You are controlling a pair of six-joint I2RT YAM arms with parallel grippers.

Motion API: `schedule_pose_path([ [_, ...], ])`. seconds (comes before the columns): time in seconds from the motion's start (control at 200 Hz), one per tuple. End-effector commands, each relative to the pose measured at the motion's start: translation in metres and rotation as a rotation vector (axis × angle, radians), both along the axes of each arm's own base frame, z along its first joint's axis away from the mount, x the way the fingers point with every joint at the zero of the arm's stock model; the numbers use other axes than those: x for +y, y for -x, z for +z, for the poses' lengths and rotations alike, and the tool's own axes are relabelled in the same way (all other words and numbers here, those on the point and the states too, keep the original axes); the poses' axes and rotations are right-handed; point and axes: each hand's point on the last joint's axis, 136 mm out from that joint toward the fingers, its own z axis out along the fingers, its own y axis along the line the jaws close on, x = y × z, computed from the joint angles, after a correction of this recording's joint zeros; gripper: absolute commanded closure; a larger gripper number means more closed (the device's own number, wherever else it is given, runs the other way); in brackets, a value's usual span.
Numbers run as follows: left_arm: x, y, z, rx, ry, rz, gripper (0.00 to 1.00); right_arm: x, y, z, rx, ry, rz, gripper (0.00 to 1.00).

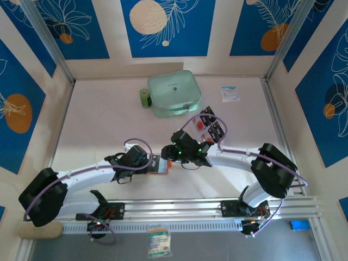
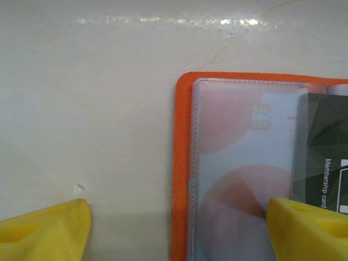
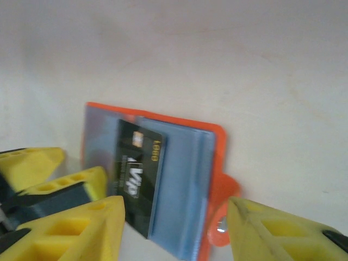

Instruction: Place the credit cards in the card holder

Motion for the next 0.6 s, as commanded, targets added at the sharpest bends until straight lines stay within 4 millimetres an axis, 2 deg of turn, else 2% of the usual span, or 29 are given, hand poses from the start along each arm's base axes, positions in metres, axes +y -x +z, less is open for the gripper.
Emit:
schedule_pose_path([
  [0.0,0.007,0.003,-0.001,0.007,-0.006,0.018,0.16,-0.018,0.003,-0.021,0.015,0.169,0.026,0.47],
  [0.125,0.007,0.003,-0.001,0.006,-0.004,0.021,0.17,-0.015,0.002,-0.035,0.039,0.207,0.034,0.48],
  [0.2,0.006,0.003,0.001,0.002,0.002,0.021,0.16,-0.016,0.001,-0.042,0.048,0.225,0.032,0.53],
  [0.44,-0.006,-0.004,0.017,-0.02,0.054,0.001,0.16,-0.029,-0.002,-0.044,0.027,0.27,0.041,0.97],
  [0.475,-0.008,-0.005,0.02,-0.024,0.06,-0.004,0.16,-0.031,-0.003,-0.043,0.024,0.269,0.041,1.0],
  [0.595,-0.014,-0.01,0.028,-0.037,0.072,-0.013,0.16,-0.039,-0.007,-0.038,0.006,0.271,0.044,1.0],
])
